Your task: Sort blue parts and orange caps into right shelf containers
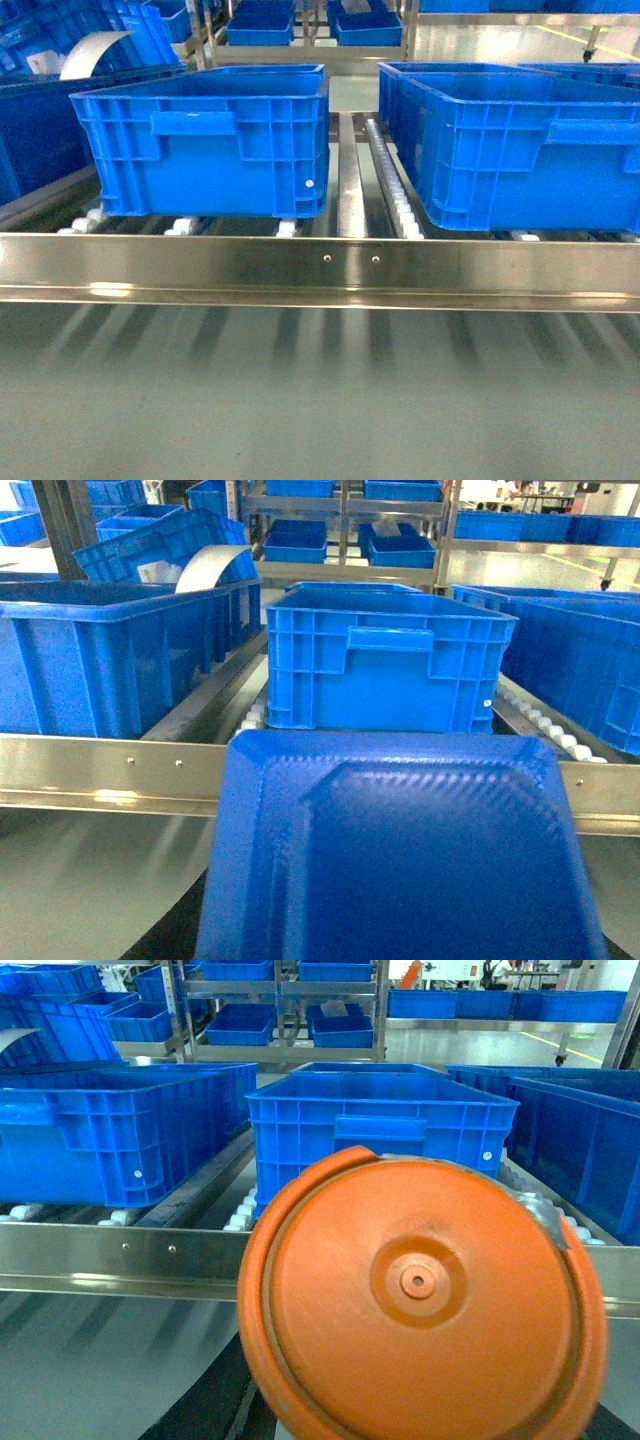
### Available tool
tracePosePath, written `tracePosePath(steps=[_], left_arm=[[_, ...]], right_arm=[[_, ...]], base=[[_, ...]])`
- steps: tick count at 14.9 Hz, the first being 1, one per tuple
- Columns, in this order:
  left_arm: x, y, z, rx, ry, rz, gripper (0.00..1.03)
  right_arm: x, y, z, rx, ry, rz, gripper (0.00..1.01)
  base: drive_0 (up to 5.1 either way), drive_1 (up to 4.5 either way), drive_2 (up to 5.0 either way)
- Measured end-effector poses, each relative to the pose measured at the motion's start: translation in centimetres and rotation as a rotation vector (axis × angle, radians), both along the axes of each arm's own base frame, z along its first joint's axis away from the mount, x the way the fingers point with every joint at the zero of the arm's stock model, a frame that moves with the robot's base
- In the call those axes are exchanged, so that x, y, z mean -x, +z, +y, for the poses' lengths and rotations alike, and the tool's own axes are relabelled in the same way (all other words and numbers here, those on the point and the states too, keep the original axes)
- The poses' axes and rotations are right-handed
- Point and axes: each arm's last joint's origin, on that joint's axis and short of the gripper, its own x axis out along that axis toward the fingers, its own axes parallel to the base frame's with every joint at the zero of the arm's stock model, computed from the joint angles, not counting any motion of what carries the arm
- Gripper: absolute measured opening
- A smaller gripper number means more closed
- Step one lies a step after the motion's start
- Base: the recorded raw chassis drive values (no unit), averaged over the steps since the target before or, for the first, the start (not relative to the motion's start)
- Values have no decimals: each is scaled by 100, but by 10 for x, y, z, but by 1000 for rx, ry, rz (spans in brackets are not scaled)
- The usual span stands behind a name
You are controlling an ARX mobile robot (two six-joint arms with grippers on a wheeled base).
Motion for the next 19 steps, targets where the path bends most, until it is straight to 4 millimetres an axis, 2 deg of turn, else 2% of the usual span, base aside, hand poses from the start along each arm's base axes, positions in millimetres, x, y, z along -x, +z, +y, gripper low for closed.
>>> tracePosePath(steps=[1,18,19], left_arm=[[0,0,0,0,0,1,42],[0,0,0,0,1,0,42],[0,0,0,0,0,-4,42]], right_arm=[[0,0,0,0,0,0,45],[0,0,0,0,0,2,45],[0,0,0,0,0,2,45]], base=[[0,0,0],[-10,411,-431],[0,0,0]])
